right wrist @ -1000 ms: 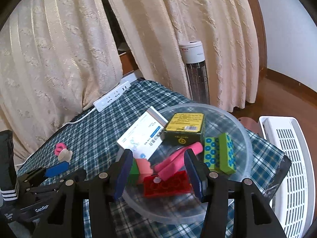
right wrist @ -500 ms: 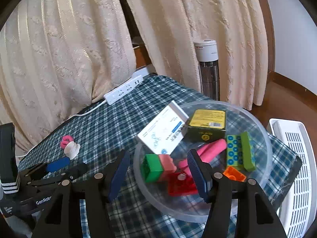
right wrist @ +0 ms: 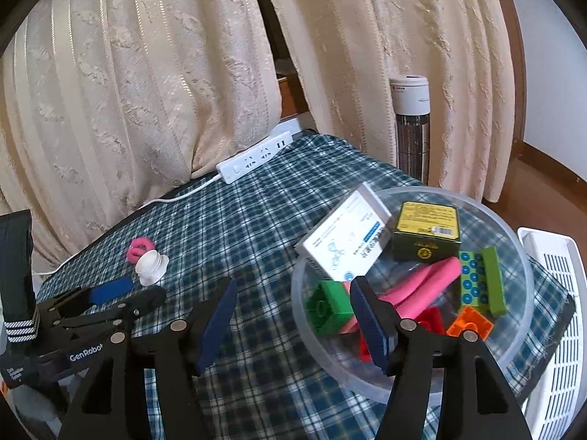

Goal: Organize objects
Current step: 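Withdraw both grippers from the bowl toward the white cup and pink loop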

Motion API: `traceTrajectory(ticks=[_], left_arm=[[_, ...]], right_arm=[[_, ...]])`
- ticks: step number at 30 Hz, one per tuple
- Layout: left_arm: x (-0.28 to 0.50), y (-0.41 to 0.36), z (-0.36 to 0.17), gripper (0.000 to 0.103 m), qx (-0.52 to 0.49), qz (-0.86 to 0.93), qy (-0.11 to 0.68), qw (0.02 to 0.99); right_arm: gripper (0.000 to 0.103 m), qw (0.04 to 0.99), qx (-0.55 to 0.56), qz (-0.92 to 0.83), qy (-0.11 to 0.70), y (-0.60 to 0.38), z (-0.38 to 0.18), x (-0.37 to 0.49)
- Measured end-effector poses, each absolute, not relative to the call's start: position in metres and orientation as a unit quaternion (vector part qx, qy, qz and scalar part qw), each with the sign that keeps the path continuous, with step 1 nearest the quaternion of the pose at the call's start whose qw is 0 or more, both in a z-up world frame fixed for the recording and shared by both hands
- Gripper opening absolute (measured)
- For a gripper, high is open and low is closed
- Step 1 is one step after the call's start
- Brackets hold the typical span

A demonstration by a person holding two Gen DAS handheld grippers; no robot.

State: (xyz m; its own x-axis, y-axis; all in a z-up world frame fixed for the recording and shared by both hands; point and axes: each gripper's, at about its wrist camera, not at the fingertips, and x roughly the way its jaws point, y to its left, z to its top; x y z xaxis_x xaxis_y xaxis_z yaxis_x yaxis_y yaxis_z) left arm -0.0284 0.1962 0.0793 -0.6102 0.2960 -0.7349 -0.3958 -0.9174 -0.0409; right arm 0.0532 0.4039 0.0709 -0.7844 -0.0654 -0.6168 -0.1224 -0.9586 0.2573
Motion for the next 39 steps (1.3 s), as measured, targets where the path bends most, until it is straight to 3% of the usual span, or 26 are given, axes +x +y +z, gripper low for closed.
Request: traceTrajectory(ticks=[39], left_arm=[[-0.087, 0.079, 0.083, 0.064, -0.394, 0.915, 0.002, 0.089]], right_arm=[[0.068, -0.066, -0.375, 0.919, 0.099, 0.317, 0.049, -0.004]])
